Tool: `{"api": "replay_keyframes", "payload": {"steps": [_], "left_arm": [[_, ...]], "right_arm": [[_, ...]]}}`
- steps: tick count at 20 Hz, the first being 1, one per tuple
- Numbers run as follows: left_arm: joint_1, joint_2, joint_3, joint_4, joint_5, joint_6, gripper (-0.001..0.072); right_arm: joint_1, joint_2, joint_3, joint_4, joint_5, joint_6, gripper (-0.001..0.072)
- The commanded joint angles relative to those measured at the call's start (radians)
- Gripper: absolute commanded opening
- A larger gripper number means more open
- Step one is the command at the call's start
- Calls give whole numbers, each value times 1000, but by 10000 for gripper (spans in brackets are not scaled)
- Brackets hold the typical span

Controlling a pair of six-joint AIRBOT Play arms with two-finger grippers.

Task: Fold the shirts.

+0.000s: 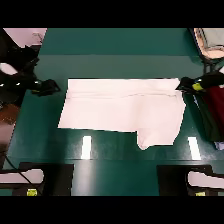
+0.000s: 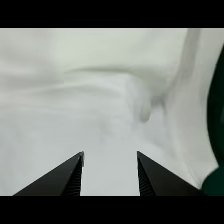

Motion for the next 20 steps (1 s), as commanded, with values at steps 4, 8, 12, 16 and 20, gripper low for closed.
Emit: {"api": "replay_keyframes", "payload": {"steps": [4, 8, 12, 16, 20], "left_arm": [[140, 148, -307, -41, -167, 121, 610], [140, 148, -462, -80, -80, 141, 610], [124, 148, -486, -117, -71, 151, 609], [39, 147, -489, -116, -65, 143, 609], [-14, 148, -489, -123, -60, 131, 203]], "right_arm": [[-134, 274, -177, 20, 102, -57, 281], [-157, 386, -277, 19, 95, -68, 280], [-157, 436, -305, 20, 95, -67, 281], [-157, 452, -304, 20, 97, -67, 280], [-157, 452, -304, 20, 104, -67, 280]]}}
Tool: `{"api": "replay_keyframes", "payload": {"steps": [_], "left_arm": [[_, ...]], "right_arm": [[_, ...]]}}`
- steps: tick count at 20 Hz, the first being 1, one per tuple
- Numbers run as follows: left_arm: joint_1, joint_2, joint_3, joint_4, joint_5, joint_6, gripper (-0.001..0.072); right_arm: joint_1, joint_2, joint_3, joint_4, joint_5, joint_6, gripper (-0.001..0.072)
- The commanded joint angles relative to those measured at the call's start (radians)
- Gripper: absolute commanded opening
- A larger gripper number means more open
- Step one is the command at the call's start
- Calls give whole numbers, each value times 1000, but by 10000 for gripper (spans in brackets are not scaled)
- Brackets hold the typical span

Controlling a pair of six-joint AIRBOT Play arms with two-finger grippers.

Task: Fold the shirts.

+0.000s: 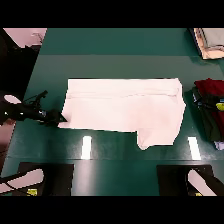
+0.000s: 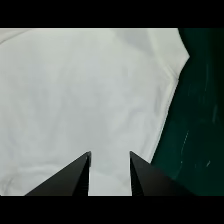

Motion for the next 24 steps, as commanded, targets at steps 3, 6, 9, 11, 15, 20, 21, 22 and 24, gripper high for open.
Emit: {"api": "replay_keyframes", "payload": {"steps": [3, 6, 9, 11, 15, 20, 21, 22, 24], "left_arm": [[-33, 6, 4, -31, -2, -17, 24], [-33, 54, 4, -30, 29, -32, 24], [-33, 121, 4, -34, 46, -32, 23], [-33, 141, 4, -35, 44, -32, 24], [-33, 143, 3, -54, 44, -32, 24], [-33, 152, 3, -72, 41, -32, 24], [-33, 152, 3, -72, 40, -32, 24], [-33, 152, 3, -72, 40, -32, 24], [-33, 152, 4, -72, 33, -32, 24]], "right_arm": [[-1, 4, -5, -14, 71, 0, 281], [-1, 5, -92, -89, 148, 8, 285], [0, 4, -255, -82, 154, 20, 559], [-1, 2, -356, -81, 139, 20, 549], [0, -19, -492, -31, 50, 19, 403], [1, -151, -509, 158, -30, -23, 376], [3, -166, -496, 171, -31, -28, 274], [2, -175, -481, 172, -24, -34, 203], [2, -163, -453, 169, 4, -43, 33]]}}
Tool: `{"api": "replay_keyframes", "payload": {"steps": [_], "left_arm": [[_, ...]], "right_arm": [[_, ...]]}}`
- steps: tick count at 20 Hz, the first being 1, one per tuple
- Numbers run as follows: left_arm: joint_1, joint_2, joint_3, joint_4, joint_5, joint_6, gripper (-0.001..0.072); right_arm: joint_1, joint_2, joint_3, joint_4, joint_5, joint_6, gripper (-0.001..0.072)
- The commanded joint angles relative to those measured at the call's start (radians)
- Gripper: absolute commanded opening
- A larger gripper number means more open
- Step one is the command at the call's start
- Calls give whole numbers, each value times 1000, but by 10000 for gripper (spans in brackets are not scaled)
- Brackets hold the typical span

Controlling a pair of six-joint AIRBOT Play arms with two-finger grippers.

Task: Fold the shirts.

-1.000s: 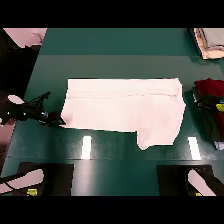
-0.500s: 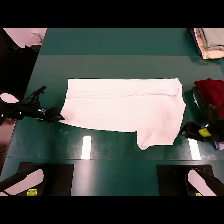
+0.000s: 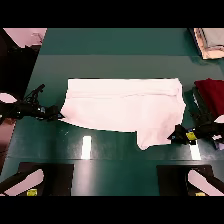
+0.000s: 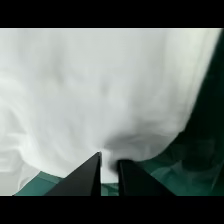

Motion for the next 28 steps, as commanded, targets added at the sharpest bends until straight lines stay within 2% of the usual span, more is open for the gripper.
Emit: {"api": "replay_keyframes", "payload": {"steps": [1, 4, 7, 10, 13, 16, 19, 23, 28], "left_arm": [[0, 2, 1, -2, -11, 2, 23], [0, 37, 1, 27, -34, 0, 22], [-1, 137, -9, 127, -114, -10, 22], [-1, 274, -103, 227, -172, -82, 22], [-1, 394, -192, 221, -271, -109, 22], [-1, 417, -163, 117, -225, -138, 22], [-1, 390, -101, 66, -98, -137, 22], [-1, 248, -9, 68, -21, -138, 22], [-1, 55, 106, 21, 80, -137, 23]], "right_arm": [[1, 7, 39, 40, 32, -28, 17], [1, 114, 101, -87, 119, -27, 16], [1, 247, 161, -201, 238, -27, 15], [1, 386, 172, -217, 298, -27, 15], [1, 504, 173, -216, 325, -21, 15], [1, 546, 173, -202, 268, -9, 15], [12, 467, 202, -152, 215, -9, 15], [117, 268, 342, -156, 69, -9, 14], [228, -12, 565, -156, 5, 0, 15]]}}
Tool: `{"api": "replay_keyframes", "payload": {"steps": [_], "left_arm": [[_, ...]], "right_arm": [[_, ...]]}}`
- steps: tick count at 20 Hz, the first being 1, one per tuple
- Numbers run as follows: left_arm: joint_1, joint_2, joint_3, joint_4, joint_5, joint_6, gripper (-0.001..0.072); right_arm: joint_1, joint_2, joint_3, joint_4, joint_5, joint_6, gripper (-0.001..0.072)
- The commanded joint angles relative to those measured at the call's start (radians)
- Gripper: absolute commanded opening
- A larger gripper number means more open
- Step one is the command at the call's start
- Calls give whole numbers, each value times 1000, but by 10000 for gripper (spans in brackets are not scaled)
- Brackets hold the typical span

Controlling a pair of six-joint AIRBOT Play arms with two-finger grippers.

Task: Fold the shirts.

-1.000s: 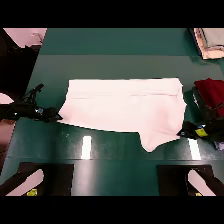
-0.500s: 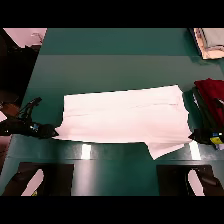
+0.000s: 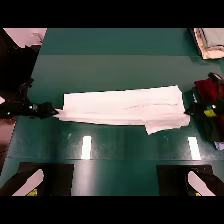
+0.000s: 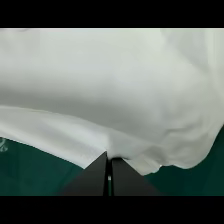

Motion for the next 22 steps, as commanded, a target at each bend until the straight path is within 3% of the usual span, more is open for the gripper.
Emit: {"api": "replay_keyframes", "payload": {"steps": [1, 11, 12, 13, 14, 16, 19, 20, 22], "left_arm": [[0, -128, 85, -39, 83, -1, 23], [0, -422, 266, -137, 200, 14, 26], [0, -428, 276, -172, 230, 14, 121], [0, -428, 282, -220, 260, 14, 391], [0, -428, 295, -281, 284, 13, 562], [0, -428, 337, -384, 286, 14, 559], [0, -428, 420, -403, 162, 44, 545], [0, -428, 433, -404, 110, 54, 443], [-11, -428, 436, -399, 30, 92, 86]], "right_arm": [[64, -184, 153, 2, -61, 6, 14], [69, -563, 502, 7, -80, 53, 16], [68, -590, 526, 9, -92, 83, 17], [68, -613, 547, 27, -106, 94, 22], [63, -635, 568, 71, -131, 94, 95], [42, -663, 608, 185, -171, 93, 516], [2, -650, 640, 233, -147, 71, 537], [-21, -638, 640, 233, -113, 38, 537], [-74, -626, 640, 233, -2, 0, 537]]}}
